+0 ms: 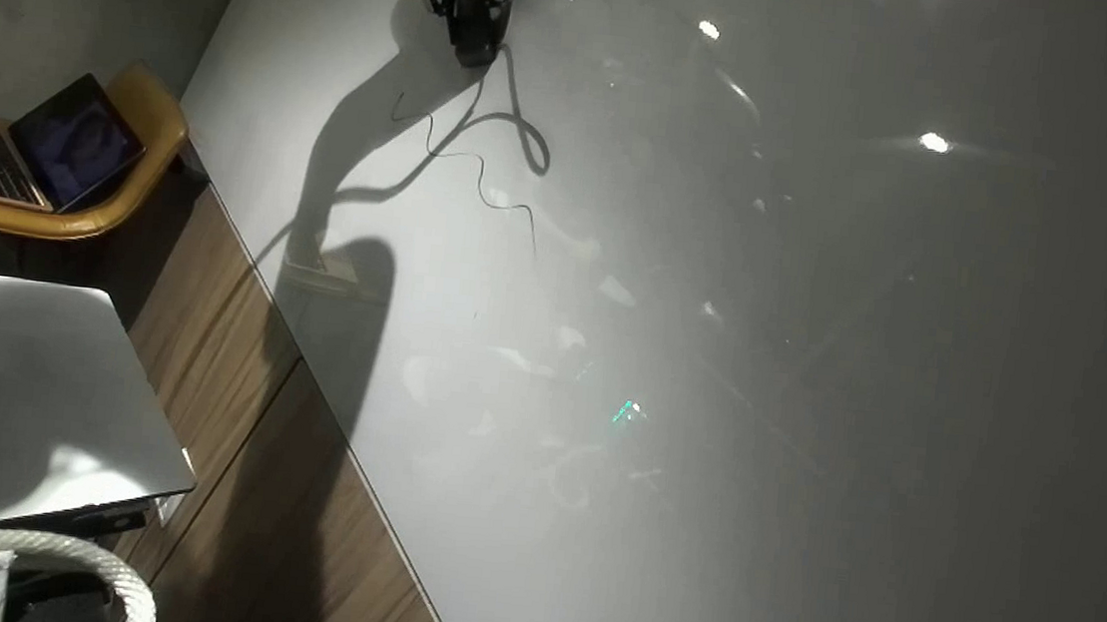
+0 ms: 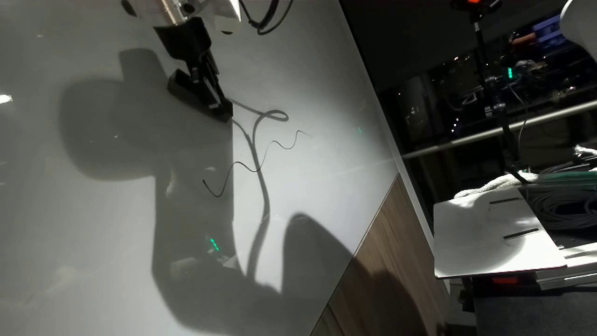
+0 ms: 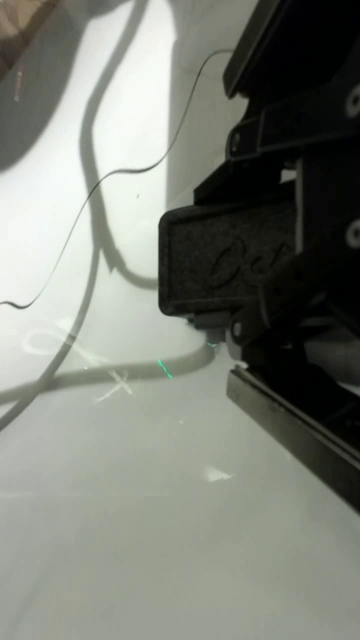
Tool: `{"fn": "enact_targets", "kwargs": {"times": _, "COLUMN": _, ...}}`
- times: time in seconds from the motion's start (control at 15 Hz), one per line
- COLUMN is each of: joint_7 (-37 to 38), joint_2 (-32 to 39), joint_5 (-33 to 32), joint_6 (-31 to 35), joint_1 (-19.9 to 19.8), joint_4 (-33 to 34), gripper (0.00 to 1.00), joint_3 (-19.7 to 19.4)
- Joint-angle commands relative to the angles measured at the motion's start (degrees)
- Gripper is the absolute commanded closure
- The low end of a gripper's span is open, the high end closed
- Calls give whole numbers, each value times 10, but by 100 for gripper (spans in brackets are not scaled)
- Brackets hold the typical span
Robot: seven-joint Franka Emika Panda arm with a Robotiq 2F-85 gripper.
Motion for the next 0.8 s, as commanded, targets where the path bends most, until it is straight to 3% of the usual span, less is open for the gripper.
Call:
{"fn": "enact_targets", "kwargs": {"times": 0.0, "joint_7": -13, "joint_2": 60, "joint_5": -20, "joint_6": -10, "joint_1": 29, "joint_4": 65, "gripper": 71, "joint_3": 1}}
{"fn": "enact_targets", "kwargs": {"times": 0.73, "joint_7": 29, "joint_2": 117, "joint_5": -1, "joint_6": 39, "joint_1": 51, "joint_4": 2, "gripper": 71, "joint_3": -5}}
